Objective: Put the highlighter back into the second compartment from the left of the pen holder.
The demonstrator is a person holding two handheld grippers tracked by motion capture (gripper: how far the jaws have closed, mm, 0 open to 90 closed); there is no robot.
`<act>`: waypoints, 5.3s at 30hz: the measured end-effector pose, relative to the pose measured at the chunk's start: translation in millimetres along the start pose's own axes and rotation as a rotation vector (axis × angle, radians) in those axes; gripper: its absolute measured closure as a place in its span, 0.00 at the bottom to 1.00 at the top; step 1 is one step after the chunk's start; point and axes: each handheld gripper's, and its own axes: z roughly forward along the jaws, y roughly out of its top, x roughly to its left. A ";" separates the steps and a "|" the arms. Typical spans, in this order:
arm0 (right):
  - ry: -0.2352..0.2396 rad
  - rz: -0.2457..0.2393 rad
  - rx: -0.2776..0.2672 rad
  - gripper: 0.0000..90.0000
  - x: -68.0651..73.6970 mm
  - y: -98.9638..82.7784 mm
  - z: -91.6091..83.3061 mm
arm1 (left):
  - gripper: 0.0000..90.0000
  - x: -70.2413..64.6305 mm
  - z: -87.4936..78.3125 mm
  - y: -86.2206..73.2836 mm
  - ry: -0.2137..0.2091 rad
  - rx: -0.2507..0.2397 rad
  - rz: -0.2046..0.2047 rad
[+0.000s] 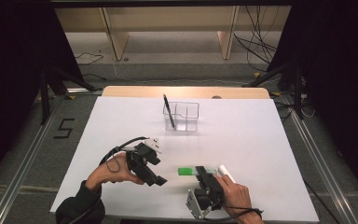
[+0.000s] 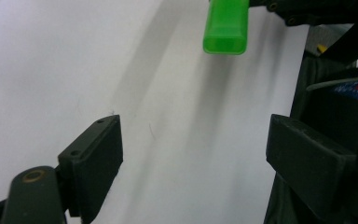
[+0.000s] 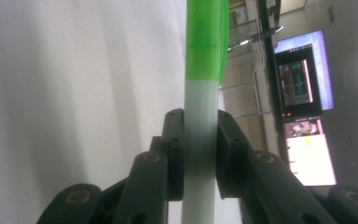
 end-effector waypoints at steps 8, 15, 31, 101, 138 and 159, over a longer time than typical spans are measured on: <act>0.082 0.265 -0.031 0.86 -23.7 -13.2 1.8 | 0.19 2.9 4.1 -12.5 0.052 -0.127 0.003; 0.239 0.694 -0.148 0.86 -57.5 -32.0 6.4 | 0.19 2.7 9.0 -33.1 0.097 -0.262 -0.027; 0.434 1.208 -0.292 0.86 -94.7 -51.6 33.1 | 0.18 -4.7 9.5 -68.5 0.199 -0.499 -0.150; 0.310 1.309 -0.089 0.85 -180.9 3.5 196.6 | 0.18 -10.0 5.9 -93.1 0.272 -0.585 -0.219; 0.288 1.317 -0.016 0.85 -162.0 9.2 223.2 | 0.18 -10.8 6.4 -92.6 0.263 -0.581 -0.213; 0.413 1.214 -0.001 0.36 -183.3 -17.3 157.6 | 0.18 -11.1 7.4 -92.3 0.263 -0.569 -0.214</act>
